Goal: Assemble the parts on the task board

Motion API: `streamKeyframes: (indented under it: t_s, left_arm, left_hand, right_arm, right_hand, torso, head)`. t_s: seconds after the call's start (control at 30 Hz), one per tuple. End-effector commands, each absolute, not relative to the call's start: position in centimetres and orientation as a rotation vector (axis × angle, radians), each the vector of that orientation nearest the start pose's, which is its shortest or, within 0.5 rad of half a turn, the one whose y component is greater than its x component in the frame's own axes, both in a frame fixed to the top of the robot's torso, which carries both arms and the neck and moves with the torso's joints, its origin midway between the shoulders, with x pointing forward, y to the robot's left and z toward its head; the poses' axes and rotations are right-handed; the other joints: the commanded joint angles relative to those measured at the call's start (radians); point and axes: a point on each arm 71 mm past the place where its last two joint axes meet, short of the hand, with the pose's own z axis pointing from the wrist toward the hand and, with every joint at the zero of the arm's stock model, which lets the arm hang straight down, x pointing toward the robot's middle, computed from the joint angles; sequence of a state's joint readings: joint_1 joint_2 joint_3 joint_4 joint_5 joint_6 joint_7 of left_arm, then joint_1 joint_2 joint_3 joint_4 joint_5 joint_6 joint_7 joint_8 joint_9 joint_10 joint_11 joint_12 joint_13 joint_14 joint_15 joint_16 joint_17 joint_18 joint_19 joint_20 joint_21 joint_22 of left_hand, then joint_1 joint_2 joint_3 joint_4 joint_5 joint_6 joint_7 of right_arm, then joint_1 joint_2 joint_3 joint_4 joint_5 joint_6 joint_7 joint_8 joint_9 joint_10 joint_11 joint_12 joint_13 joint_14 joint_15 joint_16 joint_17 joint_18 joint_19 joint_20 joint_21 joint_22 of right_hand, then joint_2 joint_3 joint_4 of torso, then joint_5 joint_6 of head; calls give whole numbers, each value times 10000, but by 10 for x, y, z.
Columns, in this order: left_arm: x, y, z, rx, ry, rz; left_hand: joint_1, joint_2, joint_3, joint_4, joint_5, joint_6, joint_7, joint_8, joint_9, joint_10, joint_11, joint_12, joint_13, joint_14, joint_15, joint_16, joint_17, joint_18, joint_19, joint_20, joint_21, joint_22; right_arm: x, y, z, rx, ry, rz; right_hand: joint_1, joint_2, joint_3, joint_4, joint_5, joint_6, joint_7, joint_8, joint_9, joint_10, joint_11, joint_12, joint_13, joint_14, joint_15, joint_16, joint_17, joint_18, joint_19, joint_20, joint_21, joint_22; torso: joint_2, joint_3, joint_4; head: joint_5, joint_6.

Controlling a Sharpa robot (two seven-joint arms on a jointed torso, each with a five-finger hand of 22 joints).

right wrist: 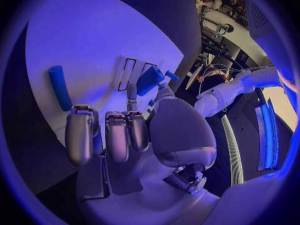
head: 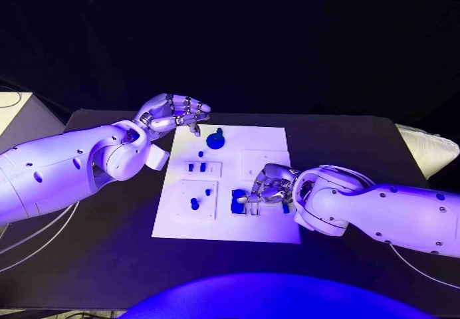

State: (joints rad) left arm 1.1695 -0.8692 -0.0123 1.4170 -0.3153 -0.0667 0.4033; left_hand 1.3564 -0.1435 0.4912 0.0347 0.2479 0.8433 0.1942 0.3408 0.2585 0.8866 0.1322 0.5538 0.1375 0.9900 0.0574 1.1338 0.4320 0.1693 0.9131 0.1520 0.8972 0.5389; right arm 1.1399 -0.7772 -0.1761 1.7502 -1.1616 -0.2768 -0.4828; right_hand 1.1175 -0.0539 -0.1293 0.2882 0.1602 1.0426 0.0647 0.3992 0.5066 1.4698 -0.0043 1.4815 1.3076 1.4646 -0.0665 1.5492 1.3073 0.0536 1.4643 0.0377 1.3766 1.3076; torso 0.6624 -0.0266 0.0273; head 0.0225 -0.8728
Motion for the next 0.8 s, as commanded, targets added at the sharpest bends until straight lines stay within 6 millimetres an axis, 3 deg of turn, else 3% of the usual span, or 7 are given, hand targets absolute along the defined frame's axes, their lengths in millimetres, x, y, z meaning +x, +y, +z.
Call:
streamKeyframes:
  t_s: [0.03,0.13,0.3,0.5,0.53,0.63,0.8]
  left_arm:
    - [496,235,-185,-7460,15828,-15848]
    - [496,235,-185,-7467,15831,-15834]
    - [496,235,-185,-7488,15854,-15800]
    - [496,235,-186,-7500,15886,-15790]
    - [496,235,-186,-7500,15890,-15790]
    - [496,235,-186,-7501,15898,-15790]
    - [496,235,-186,-7509,15912,-15779]
  left_hand:
    - [-67,26,-10,44,31,-77,-5,59,-15,-72,-6,-52,-12,-67,25,-56,-5,147,-23,17,-45,-9]
    - [-67,26,-10,44,31,-77,-5,59,-15,-72,-6,-52,-12,-67,25,-56,-5,147,-23,17,-45,-9]
    - [-62,34,-7,46,31,-78,-3,64,-16,-76,-5,-50,-13,-74,26,-58,-5,147,-23,18,-52,-13]
    - [-62,34,-7,46,31,-78,-3,64,-16,-76,-5,-50,-13,-74,26,-58,-5,147,-23,18,-52,-13]
    - [-62,34,-7,46,31,-78,-3,64,-16,-76,-5,-50,-13,-74,26,-58,-5,147,-23,18,-52,-13]
    - [-62,34,-7,46,31,-78,-3,64,-16,-76,-5,-50,-13,-74,26,-58,-5,147,-23,18,-52,-13]
    - [-61,51,-3,56,33,-75,0,72,-16,-81,-2,-48,-15,-80,27,-60,-5,147,-22,20,-61,-19]
  right_arm:
    - [398,-127,-249,1169,20596,7966]
    - [397,-128,-247,1147,20319,8506]
    - [397,-127,-248,1154,20520,8901]
    - [396,-125,-251,991,20825,8885]
    - [395,-124,-251,942,20854,8836]
    - [395,-122,-253,837,20926,8676]
    - [396,-121,-256,821,21005,8329]
  right_hand:
    - [781,-236,19,-27,237,22,-65,248,82,687,-102,356,2199,963,-106,31,2194,-129,543,-84,40,1652]
    - [1391,-476,40,-11,338,56,-134,562,220,756,-159,479,2299,970,-156,44,2228,-131,540,-121,36,1666]
    - [1526,-584,43,33,418,42,-173,836,363,783,-195,531,2341,971,-187,45,2232,-125,532,-151,3,1662]
    - [1500,-572,52,36,430,43,-200,993,452,812,-212,581,2381,981,-198,64,2277,-138,548,-162,61,1697]
    - [1578,-540,107,23,398,48,-253,1224,592,843,-256,631,2421,986,-232,72,2297,-147,563,-187,104,1727]
    - [1882,-487,359,15,107,-21,-326,1512,780,903,-320,725,2497,992,-288,82,2323,-159,584,-238,162,1766]
    - [2491,-549,919,-14,93,-141,-441,1867,989,1010,-420,893,2632,999,-368,95,2355,-169,602,-321,206,1808]
  torso:
    - [-1,-7,-21]
    - [-5,1,-16]
    - [0,11,-13]
    - [5,5,-9]
    - [5,7,-7]
    - [2,2,3]
    - [2,-4,5]
  head:
    - [20,2]
    - [21,2]
    - [-9,2]
    - [6,2]
    - [-1,2]
    - [-5,2]
    - [-9,2]
